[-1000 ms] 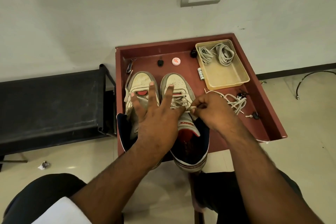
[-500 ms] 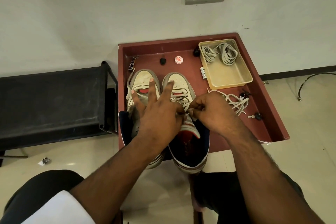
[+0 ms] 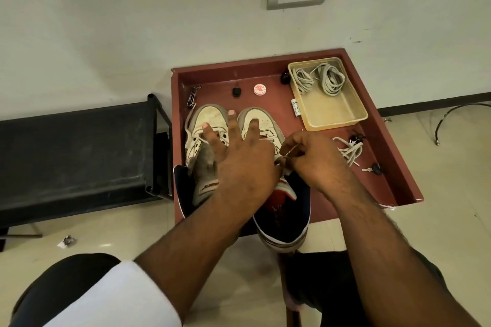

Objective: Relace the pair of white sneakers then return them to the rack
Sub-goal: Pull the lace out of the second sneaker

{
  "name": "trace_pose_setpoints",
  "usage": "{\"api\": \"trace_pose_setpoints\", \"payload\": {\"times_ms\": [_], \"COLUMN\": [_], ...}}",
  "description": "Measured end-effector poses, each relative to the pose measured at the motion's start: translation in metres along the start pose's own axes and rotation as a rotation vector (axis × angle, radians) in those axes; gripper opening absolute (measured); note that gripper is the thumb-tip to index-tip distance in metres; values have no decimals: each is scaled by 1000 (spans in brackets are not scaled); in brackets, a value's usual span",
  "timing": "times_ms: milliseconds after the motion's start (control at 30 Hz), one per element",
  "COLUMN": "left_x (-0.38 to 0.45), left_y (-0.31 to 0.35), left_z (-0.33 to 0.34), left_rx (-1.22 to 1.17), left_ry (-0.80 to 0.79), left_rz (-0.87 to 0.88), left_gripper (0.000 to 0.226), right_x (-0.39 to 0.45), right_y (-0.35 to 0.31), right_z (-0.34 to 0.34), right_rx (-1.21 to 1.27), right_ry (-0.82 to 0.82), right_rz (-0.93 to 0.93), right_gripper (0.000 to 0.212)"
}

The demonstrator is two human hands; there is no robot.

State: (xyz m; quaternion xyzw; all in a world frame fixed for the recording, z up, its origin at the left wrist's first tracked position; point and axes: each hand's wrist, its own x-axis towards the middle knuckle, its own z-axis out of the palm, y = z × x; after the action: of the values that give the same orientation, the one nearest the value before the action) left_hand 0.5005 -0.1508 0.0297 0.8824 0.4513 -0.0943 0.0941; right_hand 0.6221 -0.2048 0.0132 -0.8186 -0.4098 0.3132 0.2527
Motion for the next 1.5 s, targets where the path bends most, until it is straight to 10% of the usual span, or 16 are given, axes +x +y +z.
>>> {"api": "trace_pose_setpoints", "payload": {"times_ms": [433, 600, 833, 1100, 1233, 1500], "left_x": [3, 7, 3, 11, 13, 20], "left_y": [-57, -43, -15, -75, -91, -47], "left_z": [-17, -9, -2, -15, -11, -8], "left_rx": [-300, -269, 5, -315, -100, -82], "left_ry": [275, 79, 23, 404, 394, 91], "left_rz": [-197, -54, 91, -236, -314, 142], "left_gripper": [2, 53, 19, 8, 19, 24], "right_x": [1, 2, 1, 0, 0, -2], "right_y": [0, -2, -3, -3, -4, -7], "right_z": [-2, 0, 0, -3, -1, 0], "right_rx": [39, -12, -8, 15, 25, 10], "right_ry": [-77, -49, -40, -60, -59, -44], "right_rz": [4, -2, -6, 5, 8, -2], "right_gripper": [24, 27, 26, 23, 27, 28]}}
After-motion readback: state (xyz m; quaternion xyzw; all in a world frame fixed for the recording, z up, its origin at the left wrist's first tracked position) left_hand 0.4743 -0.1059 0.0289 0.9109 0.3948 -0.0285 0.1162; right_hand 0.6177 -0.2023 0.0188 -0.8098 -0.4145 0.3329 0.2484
